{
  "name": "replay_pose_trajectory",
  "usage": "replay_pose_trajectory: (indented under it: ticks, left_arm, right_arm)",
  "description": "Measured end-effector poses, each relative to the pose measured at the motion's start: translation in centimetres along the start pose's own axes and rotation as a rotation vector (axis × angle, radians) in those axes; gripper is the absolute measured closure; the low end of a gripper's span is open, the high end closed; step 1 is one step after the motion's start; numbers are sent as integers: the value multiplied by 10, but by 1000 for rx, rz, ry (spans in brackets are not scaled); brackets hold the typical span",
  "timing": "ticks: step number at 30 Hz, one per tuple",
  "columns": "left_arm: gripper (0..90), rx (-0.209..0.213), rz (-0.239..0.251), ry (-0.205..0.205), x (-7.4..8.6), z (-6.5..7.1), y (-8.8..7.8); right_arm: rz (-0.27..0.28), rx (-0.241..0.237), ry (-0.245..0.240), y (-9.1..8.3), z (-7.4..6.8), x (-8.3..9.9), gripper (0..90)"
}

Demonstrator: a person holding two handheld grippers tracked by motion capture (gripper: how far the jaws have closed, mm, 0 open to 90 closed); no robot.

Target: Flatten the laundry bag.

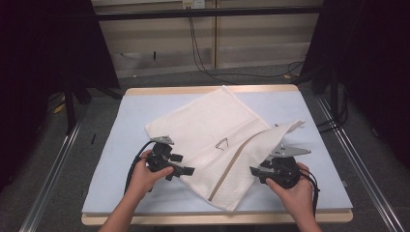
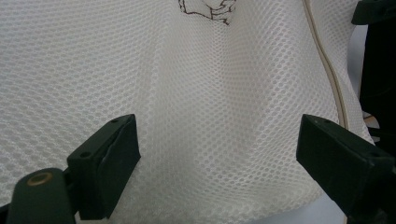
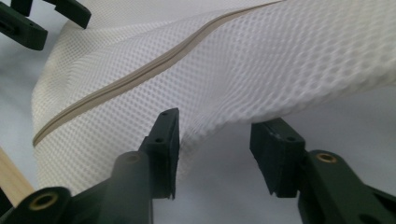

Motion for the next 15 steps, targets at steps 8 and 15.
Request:
replay_pose_trajectory:
  ticks: [8, 15]
  left_arm:
    - [145, -1, -5, 18, -1, 3, 3]
    - [147, -32, -3, 27, -2, 3, 2]
  right_arm:
    - [1, 40, 17, -11, 17, 6, 389]
    - [-6, 83, 48, -21, 43, 21, 280]
Point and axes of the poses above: each handheld gripper's, and its own axes: y roughly forward along the jaws, x roughly out of its underside, z roughly to its right, the point moved 4 cm from there along y, roughly forward along the jaws, and after that the axes turned 12 degrees about -y, right-handed, at the moved point
